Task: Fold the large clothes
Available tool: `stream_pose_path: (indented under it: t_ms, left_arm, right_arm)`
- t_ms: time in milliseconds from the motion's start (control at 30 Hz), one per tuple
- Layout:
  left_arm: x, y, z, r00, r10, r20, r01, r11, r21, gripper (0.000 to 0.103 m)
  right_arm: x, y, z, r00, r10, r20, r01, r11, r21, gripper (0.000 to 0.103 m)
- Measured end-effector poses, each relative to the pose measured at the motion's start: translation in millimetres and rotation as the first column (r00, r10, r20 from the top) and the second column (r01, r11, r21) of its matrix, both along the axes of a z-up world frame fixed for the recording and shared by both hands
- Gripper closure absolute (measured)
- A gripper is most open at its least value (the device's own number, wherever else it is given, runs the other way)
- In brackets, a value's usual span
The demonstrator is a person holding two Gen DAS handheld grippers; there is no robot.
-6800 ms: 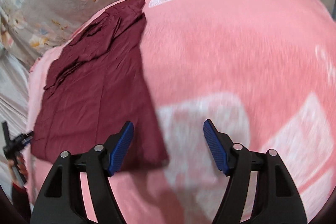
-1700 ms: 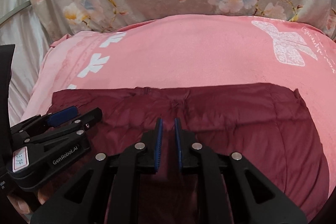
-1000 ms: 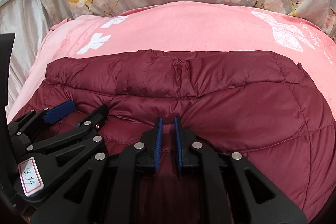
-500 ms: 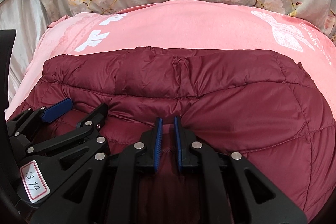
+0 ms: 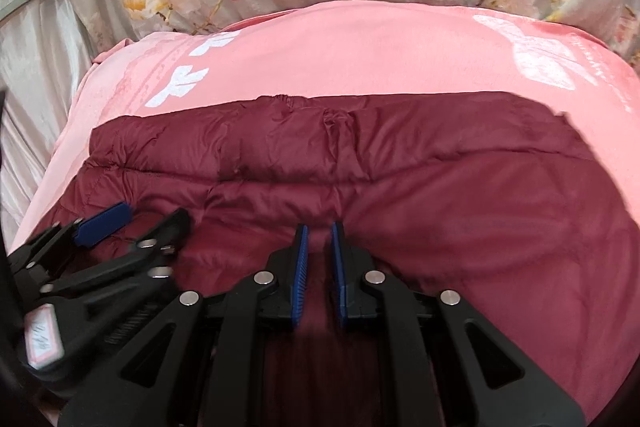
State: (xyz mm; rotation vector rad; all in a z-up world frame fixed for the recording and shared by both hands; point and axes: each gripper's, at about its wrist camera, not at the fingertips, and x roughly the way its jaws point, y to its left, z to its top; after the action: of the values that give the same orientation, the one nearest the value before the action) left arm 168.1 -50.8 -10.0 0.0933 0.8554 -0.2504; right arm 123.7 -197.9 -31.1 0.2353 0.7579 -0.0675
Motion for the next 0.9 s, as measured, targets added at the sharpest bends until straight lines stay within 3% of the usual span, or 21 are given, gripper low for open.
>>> stream_pose_path:
  t_ms: [167, 267, 367, 467, 567, 667, 900]
  left_arm:
    - [-40, 61, 16, 0.998, 0.062, -0.011, -0.063, 0.997, -0.052, 0.037]
    - [-62, 103, 19, 0.989, 0.148, -0.011, -0.148, 0.988, -0.036, 0.036]
    - [-77, 141, 16, 0.974, 0.222, -0.050, -0.226, 0.971, -0.084, 0.036]
    - [-84, 174, 10, 0.949, 0.290, -0.122, -0.308, 0.934, -0.179, 0.036]
    - [-84, 189, 3, 0.933, 0.308, -0.185, -0.350, 0.895, -0.277, 0.036]
    - [-76, 190, -5, 0.924, 0.293, -0.246, -0.364, 0.871, -0.330, 0.036]
    - [-60, 180, -9, 0.917, 0.302, -0.260, -0.382, 0.851, -0.359, 0.029]
  right_arm:
    - [-41, 17, 13, 0.999, 0.039, 0.037, -0.040, 0.999, 0.013, 0.084]
    - [-56, 28, 11, 0.997, 0.068, 0.033, -0.070, 0.996, 0.047, 0.084]
    - [-69, 41, 1, 0.996, 0.085, 0.020, -0.086, 0.994, 0.062, 0.084]
    - [-77, 52, -5, 0.996, 0.085, 0.023, -0.086, 0.996, 0.032, 0.084]
    - [-84, 58, -7, 0.996, 0.089, 0.024, -0.089, 0.996, 0.003, 0.084]
    - [-86, 59, -10, 0.996, 0.087, 0.027, -0.087, 0.996, -0.001, 0.084]
    - [-86, 54, -13, 0.996, 0.090, 0.018, -0.090, 0.996, 0.018, 0.084]
